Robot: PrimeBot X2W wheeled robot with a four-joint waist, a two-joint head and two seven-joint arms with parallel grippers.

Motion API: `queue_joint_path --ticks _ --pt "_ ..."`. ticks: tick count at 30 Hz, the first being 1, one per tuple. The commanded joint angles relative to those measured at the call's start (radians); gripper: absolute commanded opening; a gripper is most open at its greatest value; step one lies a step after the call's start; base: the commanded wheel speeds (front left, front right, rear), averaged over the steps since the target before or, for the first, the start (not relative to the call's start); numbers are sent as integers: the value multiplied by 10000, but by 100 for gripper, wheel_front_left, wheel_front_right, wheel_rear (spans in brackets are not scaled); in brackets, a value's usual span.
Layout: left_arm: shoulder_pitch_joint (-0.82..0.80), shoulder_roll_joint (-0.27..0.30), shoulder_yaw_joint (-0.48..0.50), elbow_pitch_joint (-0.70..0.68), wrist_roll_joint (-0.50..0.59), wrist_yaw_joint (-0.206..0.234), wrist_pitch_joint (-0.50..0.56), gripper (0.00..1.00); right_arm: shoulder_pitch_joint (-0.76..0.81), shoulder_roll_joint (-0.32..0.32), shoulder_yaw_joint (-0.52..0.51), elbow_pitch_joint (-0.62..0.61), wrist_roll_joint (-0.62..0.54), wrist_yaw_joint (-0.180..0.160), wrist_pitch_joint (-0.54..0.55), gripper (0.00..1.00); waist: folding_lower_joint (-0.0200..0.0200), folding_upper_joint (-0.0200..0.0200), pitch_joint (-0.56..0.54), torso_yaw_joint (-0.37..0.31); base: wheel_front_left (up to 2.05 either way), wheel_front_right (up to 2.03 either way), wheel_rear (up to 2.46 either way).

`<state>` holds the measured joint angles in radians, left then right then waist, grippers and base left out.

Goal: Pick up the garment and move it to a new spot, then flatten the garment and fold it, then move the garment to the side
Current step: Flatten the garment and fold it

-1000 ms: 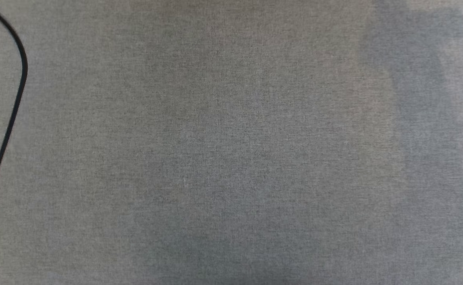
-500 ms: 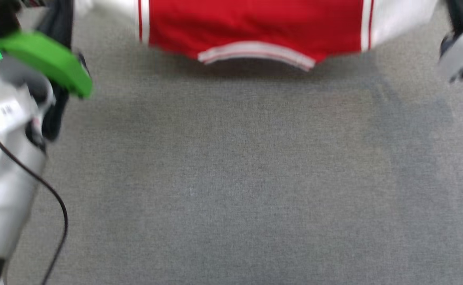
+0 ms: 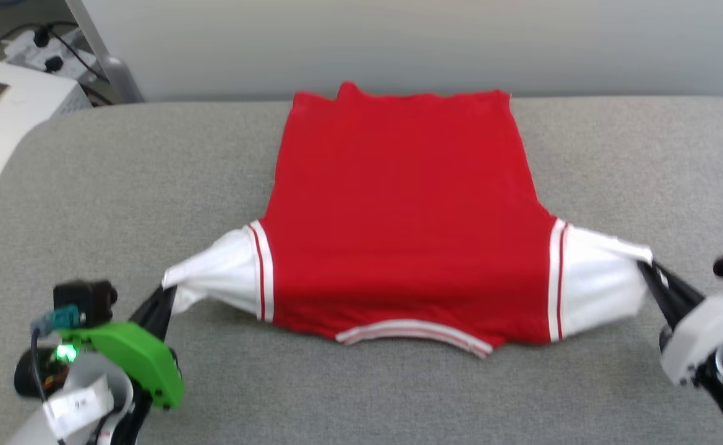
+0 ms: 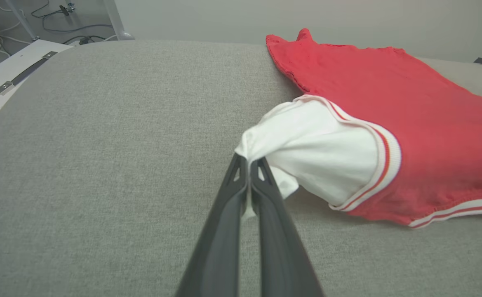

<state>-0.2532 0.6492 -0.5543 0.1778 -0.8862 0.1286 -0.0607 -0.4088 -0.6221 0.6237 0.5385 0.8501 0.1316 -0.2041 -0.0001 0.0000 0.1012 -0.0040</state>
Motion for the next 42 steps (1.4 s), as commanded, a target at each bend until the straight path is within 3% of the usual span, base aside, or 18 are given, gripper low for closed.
queue_joint_path --ticks 1,10,20,21,22,23,28,34,38,42 --pt "390 181 40 -134 -175 158 9 0 487 -137 -191 -117 98 -9 46 0 1 0 -598 110 0 0 0" --pt "2492 293 -210 -743 -586 817 54 0 3622 -317 -1442 -1054 38 -9 1077 0 1 0 -857 134 0 0 0" --pt "2616 -202 -485 -446 -594 784 -120 0 4687 76 -2429 -1515 -683 -9 2586 0 1 0 -548 175 0 0 0" --pt "2563 -231 -486 -447 -574 778 -149 0 4656 103 -2518 -1598 -774 -9 2673 5 1 0 -522 179 0 0 0" --pt "2505 -261 -489 -453 -554 774 -171 0 4608 132 -2653 -1688 -868 -9 2778 76 1 0 -491 186 0 0 0" --pt "2434 -280 -490 -476 -502 781 -218 0 4537 149 -2789 -1823 -972 -9 2882 100 1 0 -456 204 0 0 0" --pt "2053 -398 -517 -784 -221 876 -395 0 3938 70 -3674 -2815 -1436 -9 3038 100 1 0 -154 378 0 0 0" --pt "1448 -488 -569 -1434 262 1091 -533 0 2033 -214 -4979 -4173 -2198 -9 3505 100 1 0 635 798 0 0 0" --pt "952 -624 -649 -1823 590 1182 -584 0 79 -334 -5108 -4580 -2349 -9 4595 100 1 0 1380 1168 0 0 0" --pt "423 -840 -770 -2080 921 1212 -666 0 -2020 -573 -4510 -4310 -2487 -9 6253 100 1 0 2193 1563 0 0 0"
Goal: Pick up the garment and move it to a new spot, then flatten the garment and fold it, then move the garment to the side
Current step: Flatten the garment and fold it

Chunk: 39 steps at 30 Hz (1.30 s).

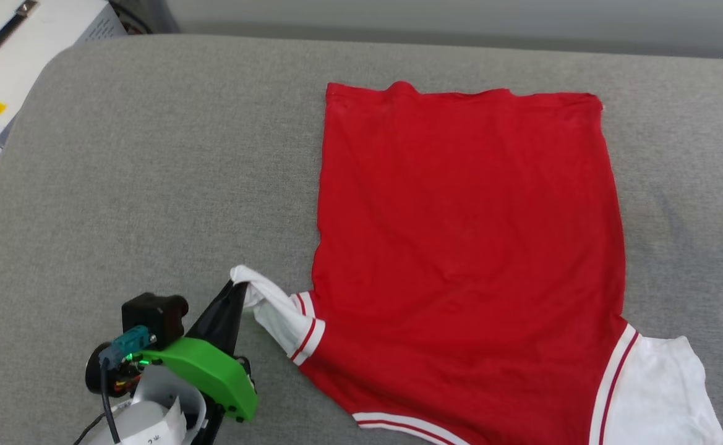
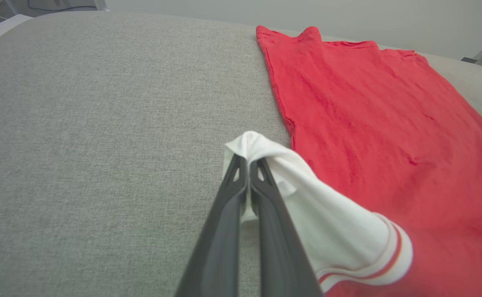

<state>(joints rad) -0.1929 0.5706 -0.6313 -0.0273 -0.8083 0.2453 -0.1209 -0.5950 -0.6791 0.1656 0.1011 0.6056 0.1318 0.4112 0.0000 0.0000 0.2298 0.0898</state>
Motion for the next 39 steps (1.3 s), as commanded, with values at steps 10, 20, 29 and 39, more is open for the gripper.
queue_joint_path --ticks 10,20,29,39 --pt "-1261 -640 -190 -252 686 1 -400 0 -4146 166 1972 2655 307 -11 5136 100 0 0 2445 1295 0 0 0" --pt "-2058 -1116 -356 -72 956 -205 -652 0 -5369 738 2100 4857 -538 -11 5974 100 0 0 3570 1737 0 0 0" --pt "-2341 -1294 -433 441 969 -468 -821 0 -4699 459 2695 5236 10 -11 6089 0 0 0 3469 1734 0 0 0" --pt "-1835 -1031 -315 943 769 -446 -909 0 -5002 178 3124 4751 563 -11 4120 0 0 0 2038 1179 0 0 0"
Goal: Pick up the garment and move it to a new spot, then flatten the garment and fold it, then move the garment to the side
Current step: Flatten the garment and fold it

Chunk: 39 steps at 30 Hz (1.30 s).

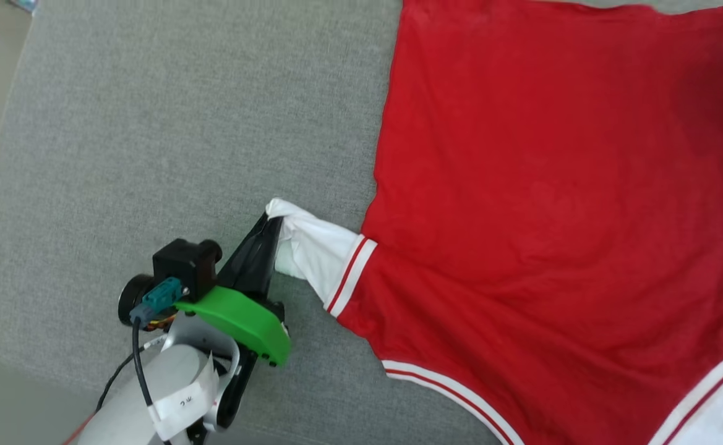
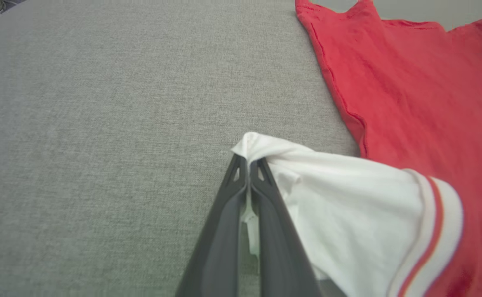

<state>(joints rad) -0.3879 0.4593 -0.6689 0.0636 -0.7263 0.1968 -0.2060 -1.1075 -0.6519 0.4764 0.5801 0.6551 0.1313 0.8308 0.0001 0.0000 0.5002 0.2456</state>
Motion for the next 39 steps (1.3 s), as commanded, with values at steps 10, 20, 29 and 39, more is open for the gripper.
queue_joint_path --ticks 10,20,29,39 --pt "1574 793 301 -193 -518 545 88 0 2930 -2577 908 -2396 2181 -6 -2255 0 -1 0 -2540 -1436 0 0 0" --pt "2407 1198 386 -354 -746 868 205 0 7515 -3512 -85 -3345 3077 -6 -3493 0 -1 0 -3276 -2114 0 0 0" --pt "2402 1264 325 -460 -748 899 313 0 11221 -2161 -1081 -3233 3047 -6 -4022 0 -1 0 -3207 -2178 0 0 0" --pt "2310 1269 257 -472 -699 957 380 0 11294 -1158 -2181 -3200 2262 -6 -4330 100 -1 0 -3178 -2164 0 0 0"
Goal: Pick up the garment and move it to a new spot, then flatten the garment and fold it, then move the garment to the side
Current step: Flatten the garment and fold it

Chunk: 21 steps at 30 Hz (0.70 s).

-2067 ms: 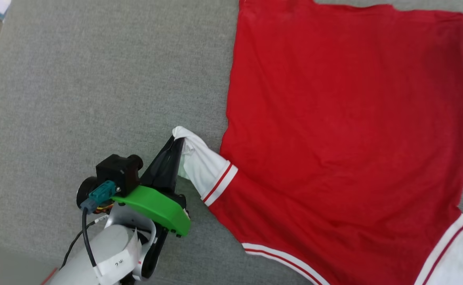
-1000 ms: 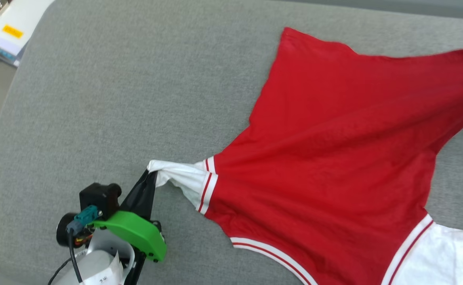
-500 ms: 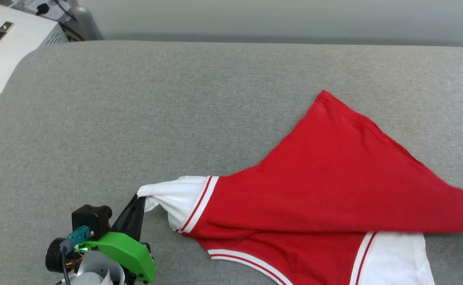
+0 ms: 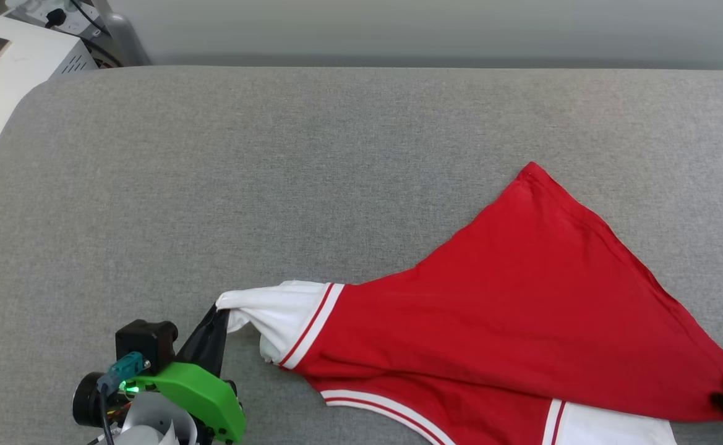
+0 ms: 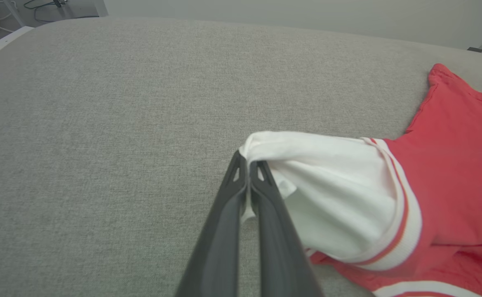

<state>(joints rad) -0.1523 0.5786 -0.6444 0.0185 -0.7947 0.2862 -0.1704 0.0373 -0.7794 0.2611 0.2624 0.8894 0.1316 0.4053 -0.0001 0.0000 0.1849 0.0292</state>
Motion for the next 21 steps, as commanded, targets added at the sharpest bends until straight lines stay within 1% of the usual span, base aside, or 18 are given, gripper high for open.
queue_joint_path --ticks 1,4,7,10,13,15,19,21 --pt "-51 74 -2 -41 -5 77 34 0 -219 59 -206 -174 -167 -9 -106 100 1 0 -40 8 0 0 0" --pt "-97 53 -58 -152 51 116 67 0 -551 -167 -956 -890 -419 -9 -215 100 1 0 -28 80 0 0 0" --pt "-212 14 -107 -261 121 136 89 0 -1038 -378 -1480 -1720 -719 -9 -93 100 1 0 99 207 0 0 0" --pt "-429 -60 -173 -350 217 117 119 0 -1925 -508 -1635 -2612 -945 -9 534 100 1 0 366 388 0 0 0" --pt "-654 -157 -216 -393 301 98 113 0 -3020 -489 -1189 -3087 -1215 -9 1415 100 1 0 633 546 0 0 0" --pt "-829 -237 -255 -392 361 69 109 0 -3869 -385 -639 -3129 -1316 -9 2158 100 1 0 823 674 0 0 0" --pt "-1178 -438 -348 -369 440 -51 89 0 -5599 -101 668 -2678 -1553 -9 3673 100 1 0 1192 947 0 0 0" --pt "-1371 -536 -384 -356 488 -116 58 0 -6568 198 1333 -2212 -1735 -9 4225 100 1 0 1394 1079 0 0 0"
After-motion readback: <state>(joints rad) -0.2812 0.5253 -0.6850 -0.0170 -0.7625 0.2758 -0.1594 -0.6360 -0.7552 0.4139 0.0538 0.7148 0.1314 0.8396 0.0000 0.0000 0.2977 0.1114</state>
